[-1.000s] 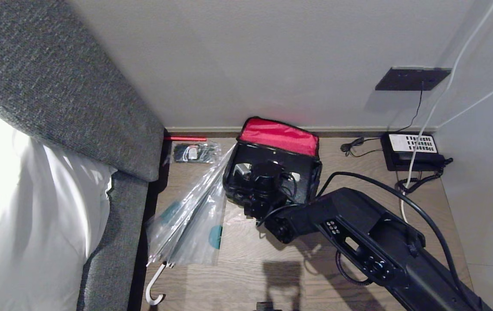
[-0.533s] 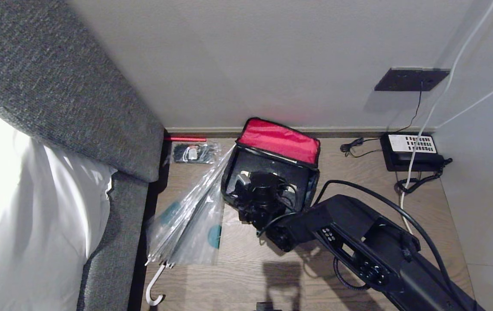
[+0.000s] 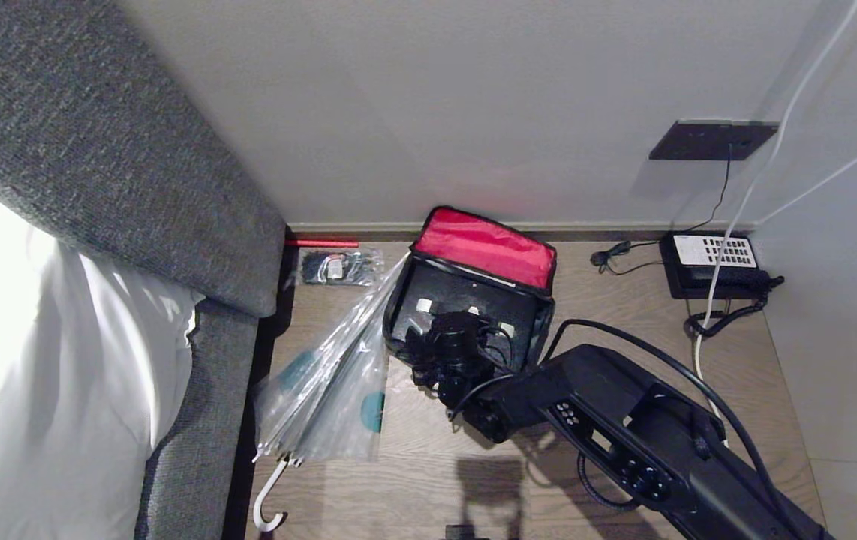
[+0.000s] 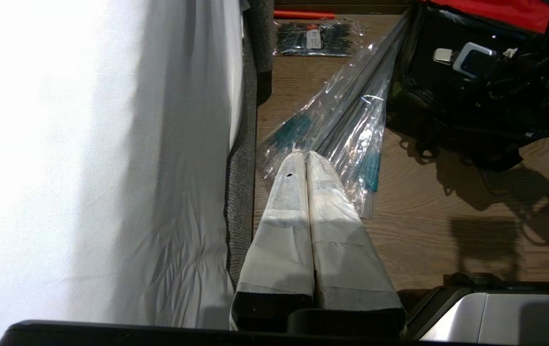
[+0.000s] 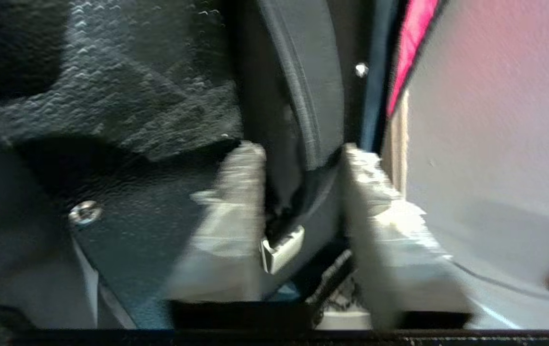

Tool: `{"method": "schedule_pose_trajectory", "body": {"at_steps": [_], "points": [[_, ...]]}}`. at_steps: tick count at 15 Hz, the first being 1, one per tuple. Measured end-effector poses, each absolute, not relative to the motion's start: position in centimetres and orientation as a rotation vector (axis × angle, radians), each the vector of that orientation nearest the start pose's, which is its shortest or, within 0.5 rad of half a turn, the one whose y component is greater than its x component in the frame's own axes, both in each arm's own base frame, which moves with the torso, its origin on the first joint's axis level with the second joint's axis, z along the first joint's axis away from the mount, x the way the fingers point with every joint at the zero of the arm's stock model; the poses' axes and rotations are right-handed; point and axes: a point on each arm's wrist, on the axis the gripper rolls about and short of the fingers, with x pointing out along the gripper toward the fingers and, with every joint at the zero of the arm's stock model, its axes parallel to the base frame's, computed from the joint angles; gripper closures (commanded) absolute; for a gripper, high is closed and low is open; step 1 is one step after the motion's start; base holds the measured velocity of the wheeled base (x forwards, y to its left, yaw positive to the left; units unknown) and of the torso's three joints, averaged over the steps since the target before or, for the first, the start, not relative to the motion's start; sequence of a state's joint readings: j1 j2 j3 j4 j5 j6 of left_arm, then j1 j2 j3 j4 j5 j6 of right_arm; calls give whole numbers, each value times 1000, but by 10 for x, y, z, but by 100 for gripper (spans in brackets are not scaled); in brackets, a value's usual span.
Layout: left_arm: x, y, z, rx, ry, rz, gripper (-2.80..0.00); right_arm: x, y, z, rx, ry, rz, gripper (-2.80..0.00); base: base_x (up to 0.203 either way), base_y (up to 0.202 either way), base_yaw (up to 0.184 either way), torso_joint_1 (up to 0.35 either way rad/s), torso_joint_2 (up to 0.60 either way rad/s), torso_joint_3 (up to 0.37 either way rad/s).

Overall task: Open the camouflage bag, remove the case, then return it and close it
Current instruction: Grip the handle

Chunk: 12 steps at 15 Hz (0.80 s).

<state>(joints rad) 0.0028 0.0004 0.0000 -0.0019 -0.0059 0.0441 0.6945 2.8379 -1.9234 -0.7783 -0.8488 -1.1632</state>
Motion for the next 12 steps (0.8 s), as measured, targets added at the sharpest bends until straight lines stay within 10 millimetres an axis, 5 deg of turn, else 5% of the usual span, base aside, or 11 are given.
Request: {"method": "schedule_pose_trajectory", "body": {"at_steps": [12], "points": [[-23,0,76,44,-2,-4,0,425,347,-12,-1251,141,-47,-280,0,0,0,0,0,0]]}}
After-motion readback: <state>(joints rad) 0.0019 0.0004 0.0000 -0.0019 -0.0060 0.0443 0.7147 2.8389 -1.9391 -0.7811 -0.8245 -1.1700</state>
